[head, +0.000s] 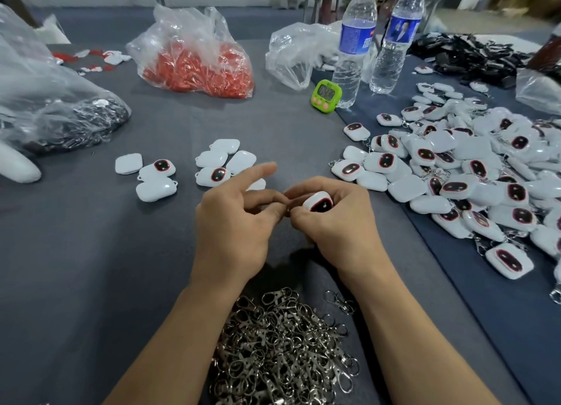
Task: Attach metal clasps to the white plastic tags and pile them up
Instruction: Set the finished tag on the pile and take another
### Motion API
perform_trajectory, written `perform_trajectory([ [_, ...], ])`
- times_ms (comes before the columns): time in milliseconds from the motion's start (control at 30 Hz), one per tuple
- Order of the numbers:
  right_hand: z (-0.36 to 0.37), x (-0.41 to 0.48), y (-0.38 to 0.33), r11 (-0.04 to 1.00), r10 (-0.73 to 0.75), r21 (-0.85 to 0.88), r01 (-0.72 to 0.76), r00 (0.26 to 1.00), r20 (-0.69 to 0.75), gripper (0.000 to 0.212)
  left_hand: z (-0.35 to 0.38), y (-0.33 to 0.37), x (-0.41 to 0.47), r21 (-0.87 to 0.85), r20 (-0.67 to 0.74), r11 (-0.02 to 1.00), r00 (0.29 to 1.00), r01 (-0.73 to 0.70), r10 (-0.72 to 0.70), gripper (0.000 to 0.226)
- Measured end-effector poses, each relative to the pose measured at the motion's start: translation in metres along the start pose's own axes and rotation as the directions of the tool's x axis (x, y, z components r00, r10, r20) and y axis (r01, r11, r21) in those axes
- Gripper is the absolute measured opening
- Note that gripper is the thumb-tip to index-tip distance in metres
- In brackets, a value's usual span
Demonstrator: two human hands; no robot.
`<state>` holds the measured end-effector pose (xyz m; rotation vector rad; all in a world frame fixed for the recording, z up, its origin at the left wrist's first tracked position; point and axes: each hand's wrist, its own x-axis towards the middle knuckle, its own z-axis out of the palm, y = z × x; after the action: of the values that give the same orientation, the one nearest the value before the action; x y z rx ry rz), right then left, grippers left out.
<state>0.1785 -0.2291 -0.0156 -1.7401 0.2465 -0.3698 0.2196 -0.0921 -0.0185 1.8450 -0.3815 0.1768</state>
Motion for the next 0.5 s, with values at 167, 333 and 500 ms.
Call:
perform_trajectory([
  [167,-0.0011,-0.0002,-0.0032,0.976,0.029,0.218,-0.017,0.998,-0.051,0.018,0.0018,0.0017,-0.0029,-0.041,0.028,0.999,0.999,-0.02,0.021,0.029],
  [333,-0.0046,-0.0007,-0.0048,0.954,0.076,0.292,-0.072,0.997,-0.005,0.016,0.001,0.0015,-0.0036,-0.006,0.047,1.0,0.999,-0.008,0.008,0.027],
  [500,-0.0027,-0.0004,-0.0045,0.956,0.075,0.285,-0.063,0.997,-0.032,0.014,-0.0001,0.0033,-0.0028,-0.019,0.056,0.999,0.998,0.036,-0.035,0.019],
])
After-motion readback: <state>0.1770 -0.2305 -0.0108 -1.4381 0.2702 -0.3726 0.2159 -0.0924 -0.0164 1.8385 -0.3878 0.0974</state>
